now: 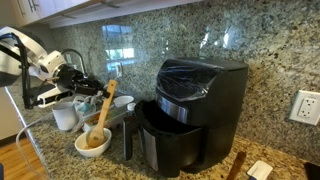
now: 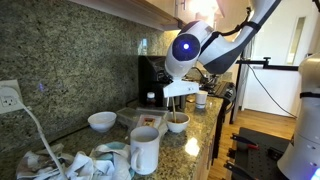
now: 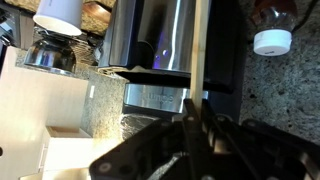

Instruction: Use the wooden spoon to mix the contents of the white bowl

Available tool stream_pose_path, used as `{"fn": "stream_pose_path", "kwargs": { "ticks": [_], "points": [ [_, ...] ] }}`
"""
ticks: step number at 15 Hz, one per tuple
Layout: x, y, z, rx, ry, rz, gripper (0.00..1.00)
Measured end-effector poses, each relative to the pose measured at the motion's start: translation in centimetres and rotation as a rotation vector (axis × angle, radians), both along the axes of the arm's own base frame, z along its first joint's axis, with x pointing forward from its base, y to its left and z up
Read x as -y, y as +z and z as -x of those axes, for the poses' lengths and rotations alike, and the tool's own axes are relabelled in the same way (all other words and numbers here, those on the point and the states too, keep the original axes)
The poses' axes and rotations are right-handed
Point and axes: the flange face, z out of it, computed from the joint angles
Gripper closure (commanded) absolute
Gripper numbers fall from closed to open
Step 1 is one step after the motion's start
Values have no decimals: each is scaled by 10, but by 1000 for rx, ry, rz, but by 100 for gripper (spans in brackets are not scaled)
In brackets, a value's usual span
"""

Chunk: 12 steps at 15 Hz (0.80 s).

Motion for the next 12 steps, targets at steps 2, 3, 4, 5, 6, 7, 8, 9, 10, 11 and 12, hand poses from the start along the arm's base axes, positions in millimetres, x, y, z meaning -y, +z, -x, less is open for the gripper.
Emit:
{"fn": "stream_pose_path", "kwargs": {
  "ticks": [2,3,4,5,6,7,8,9,10,11,12],
  "points": [
    [-1,0,-3,12,-8,-12,95],
    [-2,0,-4,15,-10,-14,95],
    [-2,0,-6,16,-11,-13,95],
    [-2,-1,-7,16,-13,-12,95],
    [-2,-1,-8,16,-15,-9,95],
    [-2,-2,-9,15,-17,-4,95],
    [-1,-3,-10,14,-16,2,95],
    [-1,-4,-10,13,-13,9,95],
    [-1,-5,-11,12,-9,19,95],
    [0,-6,-11,10,-2,29,95],
    [0,-7,-11,8,4,40,95]
  ]
}}
